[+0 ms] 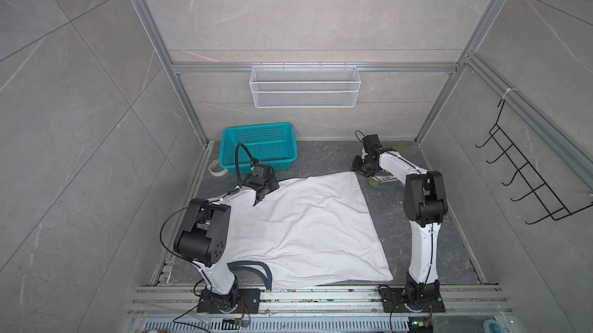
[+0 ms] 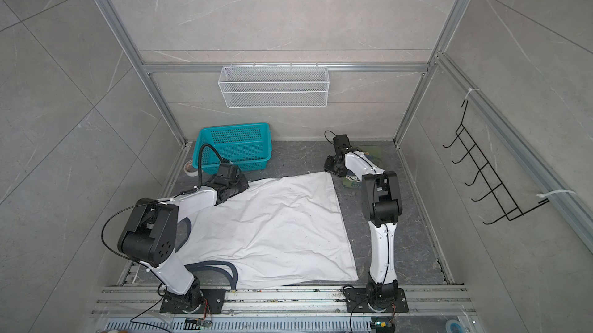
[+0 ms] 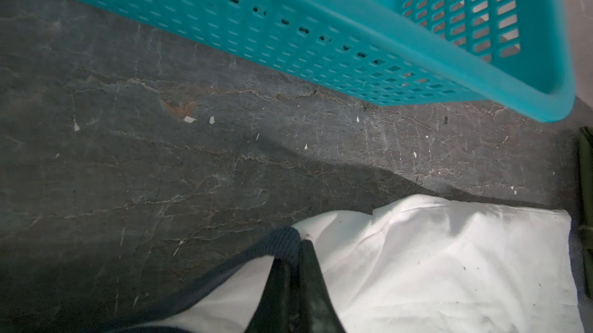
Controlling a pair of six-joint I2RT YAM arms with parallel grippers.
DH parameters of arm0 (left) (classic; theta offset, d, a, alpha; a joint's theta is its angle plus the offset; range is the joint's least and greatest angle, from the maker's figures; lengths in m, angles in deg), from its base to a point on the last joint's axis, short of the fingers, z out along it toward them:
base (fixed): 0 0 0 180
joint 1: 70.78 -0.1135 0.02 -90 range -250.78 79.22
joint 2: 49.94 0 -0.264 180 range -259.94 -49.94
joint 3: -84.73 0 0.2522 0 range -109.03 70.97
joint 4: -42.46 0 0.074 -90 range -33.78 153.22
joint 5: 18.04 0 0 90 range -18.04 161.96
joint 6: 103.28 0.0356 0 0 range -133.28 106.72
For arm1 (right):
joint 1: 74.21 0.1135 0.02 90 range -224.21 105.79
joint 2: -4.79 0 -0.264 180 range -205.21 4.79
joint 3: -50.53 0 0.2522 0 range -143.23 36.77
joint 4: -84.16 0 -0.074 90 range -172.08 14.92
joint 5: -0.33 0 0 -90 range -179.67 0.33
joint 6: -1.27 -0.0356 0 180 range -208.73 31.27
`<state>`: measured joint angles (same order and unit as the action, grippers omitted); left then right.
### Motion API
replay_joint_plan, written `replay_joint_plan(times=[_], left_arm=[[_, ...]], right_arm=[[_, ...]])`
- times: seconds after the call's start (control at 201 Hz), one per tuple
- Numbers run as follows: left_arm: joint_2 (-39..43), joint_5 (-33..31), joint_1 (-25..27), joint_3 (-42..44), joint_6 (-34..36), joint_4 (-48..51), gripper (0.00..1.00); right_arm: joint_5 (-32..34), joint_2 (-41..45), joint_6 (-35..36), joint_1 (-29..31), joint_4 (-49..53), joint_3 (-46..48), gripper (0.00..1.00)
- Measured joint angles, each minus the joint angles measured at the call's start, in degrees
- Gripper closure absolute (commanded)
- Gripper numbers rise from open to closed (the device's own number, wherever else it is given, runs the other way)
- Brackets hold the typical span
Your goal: Fold and stack the tank tops
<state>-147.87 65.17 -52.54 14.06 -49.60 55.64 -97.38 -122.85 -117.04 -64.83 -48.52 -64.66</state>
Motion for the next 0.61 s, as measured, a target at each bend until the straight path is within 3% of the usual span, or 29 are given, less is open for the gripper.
replay_joint_plan(times=[0.189,0.333,0.607], left_arm=[[-0.02,-0.04,0.00,-2.95,1.16,1.84,1.00],[-1.07,-0.04,-0.02,-5.77,1.95,2.40,1.00],[-5.62,0.92,-0.76,-10.67,3.37,4.44,1.00]], right_arm=[[-0.79,-4.39,0.85,0.02,2.47,-4.31,0.61],[-1.40,-5.14,1.75,0.00,3.19,-4.96,0.84],[1.75,-5.05,1.81,0.00,4.42,-5.07,0.89]])
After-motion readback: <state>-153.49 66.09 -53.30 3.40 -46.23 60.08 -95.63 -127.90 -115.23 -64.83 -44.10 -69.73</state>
